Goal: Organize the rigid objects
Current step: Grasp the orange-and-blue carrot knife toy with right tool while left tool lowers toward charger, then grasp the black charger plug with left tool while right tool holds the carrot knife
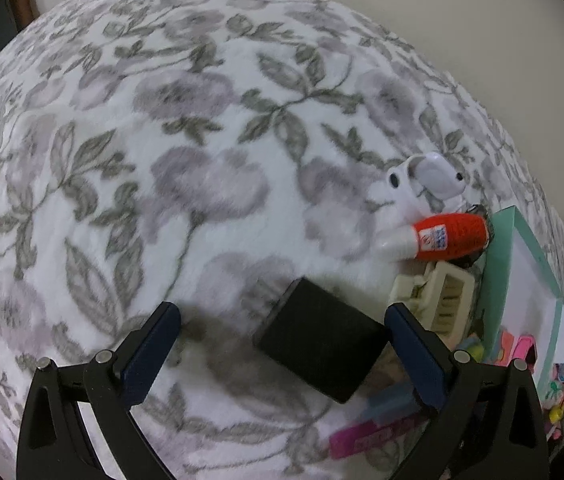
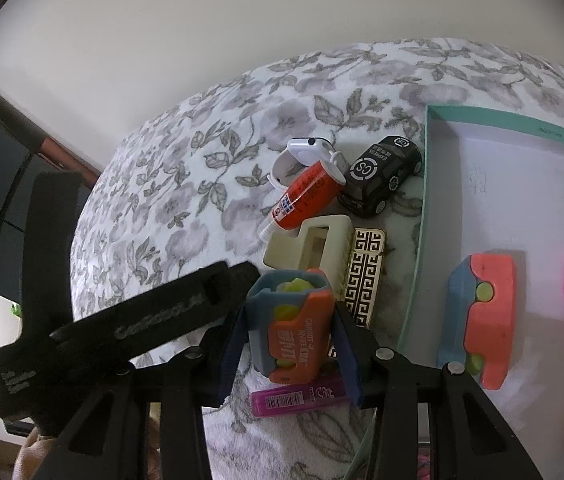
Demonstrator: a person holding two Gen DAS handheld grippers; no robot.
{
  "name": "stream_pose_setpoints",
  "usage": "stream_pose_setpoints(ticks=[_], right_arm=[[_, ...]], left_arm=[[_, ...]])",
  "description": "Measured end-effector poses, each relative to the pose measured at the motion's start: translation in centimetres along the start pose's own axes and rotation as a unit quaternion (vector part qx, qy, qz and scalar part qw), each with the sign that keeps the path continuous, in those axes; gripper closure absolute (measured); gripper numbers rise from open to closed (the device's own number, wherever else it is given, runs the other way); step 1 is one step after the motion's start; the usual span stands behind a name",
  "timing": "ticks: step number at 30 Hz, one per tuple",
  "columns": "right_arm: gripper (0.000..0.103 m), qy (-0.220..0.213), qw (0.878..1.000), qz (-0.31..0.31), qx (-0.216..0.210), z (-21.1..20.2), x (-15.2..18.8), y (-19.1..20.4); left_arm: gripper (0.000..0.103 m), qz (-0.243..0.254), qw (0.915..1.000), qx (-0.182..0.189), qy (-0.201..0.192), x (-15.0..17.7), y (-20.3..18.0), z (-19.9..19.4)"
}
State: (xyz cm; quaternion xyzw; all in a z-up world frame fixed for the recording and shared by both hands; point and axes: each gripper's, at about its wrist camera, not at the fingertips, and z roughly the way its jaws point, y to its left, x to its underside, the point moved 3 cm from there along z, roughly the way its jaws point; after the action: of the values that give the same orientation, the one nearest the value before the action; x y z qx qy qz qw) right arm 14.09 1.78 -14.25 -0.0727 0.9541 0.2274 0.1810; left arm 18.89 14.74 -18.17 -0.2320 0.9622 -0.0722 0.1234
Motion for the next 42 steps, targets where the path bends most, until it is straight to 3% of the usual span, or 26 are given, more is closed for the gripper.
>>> stream_pose_setpoints(ticks=[11,13,18,21,31,42], right_arm=[[0.058,0.006,0.999,-0.029,0.025,0.1,0.1,1.1],[0.058,0.008,0.999,-0.035,0.028,0.2,0.2,1.4],[0.058,0.016,0.998,-0.053,0.028,0.6,0.4,2.4],[0.058,0.022,0.998,-0.06,0.026,0.9,0.6,2.8],[0.058,0.055,0.993,-0.092,0.045,2.8,1.8,4.0],[0.058,0.061,0.983,-0.148,0.092,3.8,2.7,4.8]], left_arm=[[0.001,-0.029,0.9987,-0.008,0.04,1.5,4.2,-0.7],[0.003,-0.038,0.9985,-0.001,0.04,1.8,5.1,-1.0],[0.018,-0.032,0.9988,-0.003,0.037,2.1,6.4,-1.9],[0.02,-0.04,0.9985,0.0,0.038,2.6,7.4,-2.5],[0.021,-0.07,0.9971,-0.002,0.029,2.7,10.8,-4.4],[0.021,-0.039,0.998,-0.048,0.017,2.6,11.8,-4.9]])
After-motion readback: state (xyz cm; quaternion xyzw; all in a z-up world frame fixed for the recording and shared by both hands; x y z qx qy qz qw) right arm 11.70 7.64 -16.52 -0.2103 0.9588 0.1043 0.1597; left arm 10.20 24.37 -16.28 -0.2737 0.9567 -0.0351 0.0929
